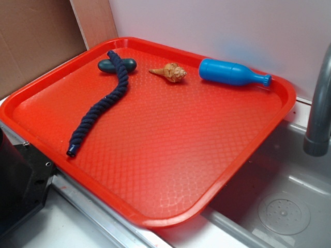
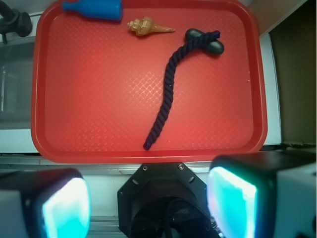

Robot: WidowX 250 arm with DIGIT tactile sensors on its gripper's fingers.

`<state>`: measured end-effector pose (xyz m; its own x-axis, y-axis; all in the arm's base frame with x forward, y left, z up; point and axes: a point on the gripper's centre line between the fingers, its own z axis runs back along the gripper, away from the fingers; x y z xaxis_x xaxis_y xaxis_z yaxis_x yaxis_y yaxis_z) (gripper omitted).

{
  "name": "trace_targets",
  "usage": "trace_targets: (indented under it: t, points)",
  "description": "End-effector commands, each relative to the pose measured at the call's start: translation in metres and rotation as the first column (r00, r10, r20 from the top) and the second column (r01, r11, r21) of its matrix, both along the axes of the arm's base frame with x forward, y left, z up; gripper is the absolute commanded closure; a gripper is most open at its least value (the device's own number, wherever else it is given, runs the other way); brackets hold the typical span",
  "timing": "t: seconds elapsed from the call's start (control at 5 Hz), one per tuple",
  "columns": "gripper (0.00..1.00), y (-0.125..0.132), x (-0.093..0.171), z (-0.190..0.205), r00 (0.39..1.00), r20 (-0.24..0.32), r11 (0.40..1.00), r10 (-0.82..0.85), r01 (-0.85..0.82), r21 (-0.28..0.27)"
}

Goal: Grab the blue rope.

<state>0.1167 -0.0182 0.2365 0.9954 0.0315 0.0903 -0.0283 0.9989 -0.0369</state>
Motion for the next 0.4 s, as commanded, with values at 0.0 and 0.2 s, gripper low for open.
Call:
trace_targets:
  t: [0.0, 0.2]
  points:
    - [0.00, 0.000, 0.000, 0.000, 1.000, 0.000, 1.000, 0.000, 0.000, 0.000]
    - [0.00, 0.004, 0.011, -0.006, 0.988, 0.011, 0.987, 0.152, -0.151, -0.045]
